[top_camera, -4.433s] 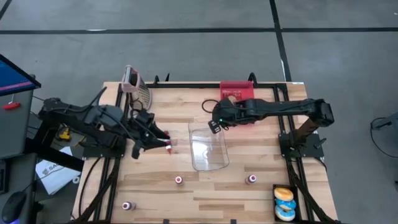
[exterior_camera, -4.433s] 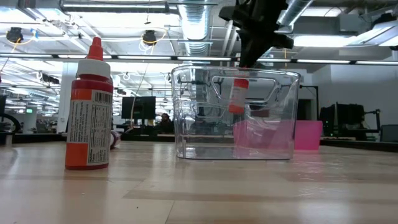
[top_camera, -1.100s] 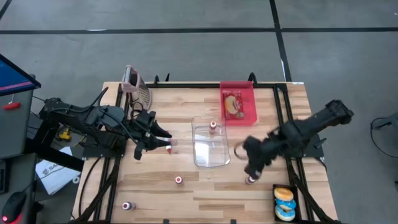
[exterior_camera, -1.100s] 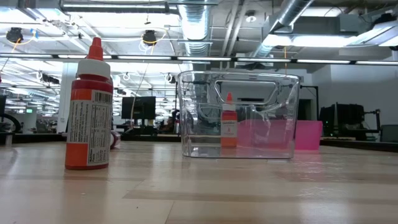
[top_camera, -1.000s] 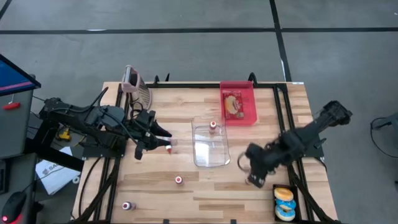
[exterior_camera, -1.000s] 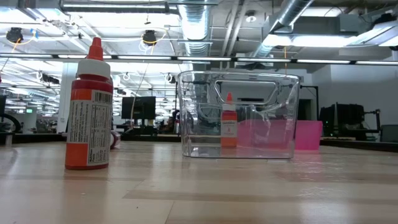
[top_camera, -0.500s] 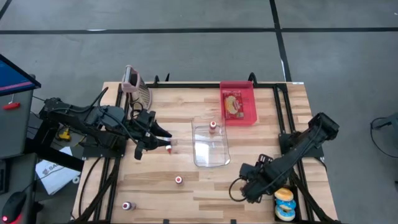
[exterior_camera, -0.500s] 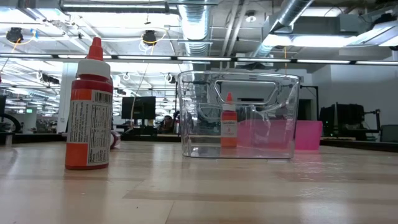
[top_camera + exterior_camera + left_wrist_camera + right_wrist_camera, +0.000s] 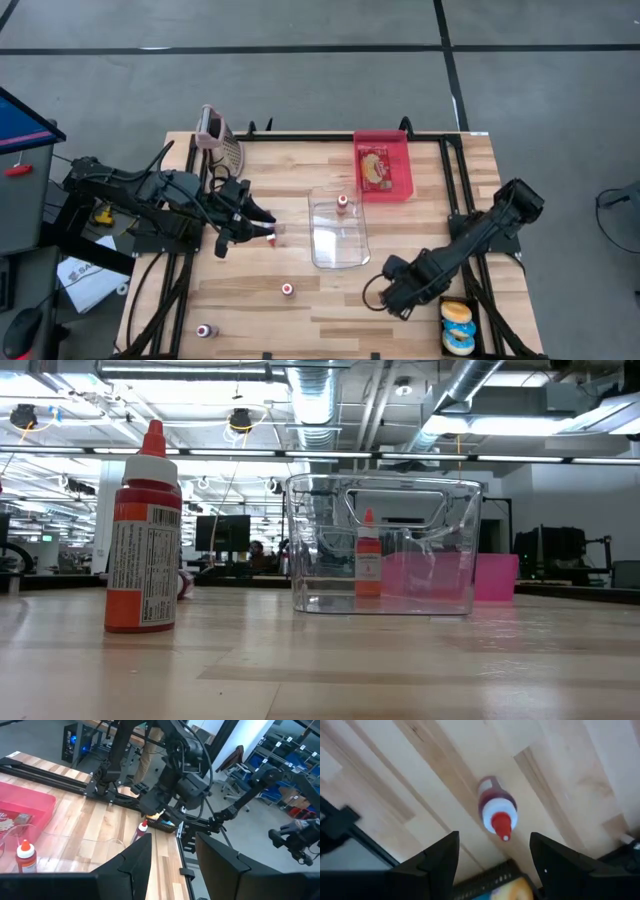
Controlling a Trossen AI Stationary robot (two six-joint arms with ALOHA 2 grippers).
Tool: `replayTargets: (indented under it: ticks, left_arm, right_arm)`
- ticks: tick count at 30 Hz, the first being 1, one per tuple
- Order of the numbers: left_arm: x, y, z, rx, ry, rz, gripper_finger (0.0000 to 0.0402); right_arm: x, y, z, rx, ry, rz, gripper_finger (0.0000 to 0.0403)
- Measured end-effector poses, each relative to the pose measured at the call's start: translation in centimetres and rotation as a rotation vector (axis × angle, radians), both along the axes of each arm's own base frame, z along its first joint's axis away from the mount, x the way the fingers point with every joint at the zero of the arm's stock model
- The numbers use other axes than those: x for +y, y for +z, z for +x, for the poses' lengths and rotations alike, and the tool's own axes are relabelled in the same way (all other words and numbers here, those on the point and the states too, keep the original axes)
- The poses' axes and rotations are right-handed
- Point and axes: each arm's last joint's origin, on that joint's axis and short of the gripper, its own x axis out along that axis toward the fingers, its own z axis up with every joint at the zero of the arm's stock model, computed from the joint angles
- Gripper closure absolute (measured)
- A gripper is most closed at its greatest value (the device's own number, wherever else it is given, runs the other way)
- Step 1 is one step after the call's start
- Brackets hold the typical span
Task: Pick & Place Food Item
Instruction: Put the right red food coloring bottle into the transparent bin
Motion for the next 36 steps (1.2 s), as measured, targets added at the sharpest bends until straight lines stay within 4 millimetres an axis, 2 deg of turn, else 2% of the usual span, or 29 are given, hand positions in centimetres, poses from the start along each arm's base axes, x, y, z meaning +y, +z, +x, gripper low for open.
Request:
replayTargets:
  ticks: [7, 29, 32, 36]
  left_arm:
    - [0.0, 0.0, 0.0, 0.001, 0.002, -0.011, 0.0253]
    - [0.0, 0.4, 0.1, -0.032, 0.006, -0.050, 0.0253]
    - [0.0, 0.4, 0.1, -0.032, 0.006, -0.054, 0.0253]
    - [0.0, 0.4, 0.1, -0.033, 0.006, -0.055, 0.0253]
  right_arm:
    - [-0.8, -0.2, -0.4, -0.007, -0.059, 0.003, 0.0168]
    - [-1.1, -3.5, -1.0, 0.000, -0.078, -0.015, 0.0170]
    - [-1.0, -3.5, -1.0, 0.002, -0.075, -0.013, 0.0187]
    - [-0.9, -3.5, -1.2, 0.007, -0.068, -0.012, 0.0234]
